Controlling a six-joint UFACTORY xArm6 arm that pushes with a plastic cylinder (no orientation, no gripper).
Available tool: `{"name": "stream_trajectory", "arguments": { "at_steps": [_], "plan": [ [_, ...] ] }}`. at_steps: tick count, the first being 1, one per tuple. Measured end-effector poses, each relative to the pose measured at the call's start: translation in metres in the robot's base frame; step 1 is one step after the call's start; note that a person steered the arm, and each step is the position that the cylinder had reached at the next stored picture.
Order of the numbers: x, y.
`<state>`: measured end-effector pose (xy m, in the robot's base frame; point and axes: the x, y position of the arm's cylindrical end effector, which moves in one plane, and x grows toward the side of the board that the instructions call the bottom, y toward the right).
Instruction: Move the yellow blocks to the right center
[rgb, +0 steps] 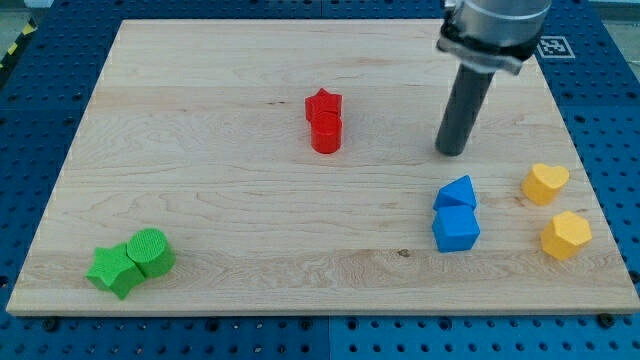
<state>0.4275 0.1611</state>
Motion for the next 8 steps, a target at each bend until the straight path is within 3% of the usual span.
{"name": "stream_trajectory", "arguments": {
  "at_steps": [2, 3, 5, 6, 8],
  "plan": [
    [0.001, 0.140],
    [0.047, 0.155],
    [0.172, 0.111],
    [0.190, 0.054],
    [0.186, 0.053]
  ]
}}
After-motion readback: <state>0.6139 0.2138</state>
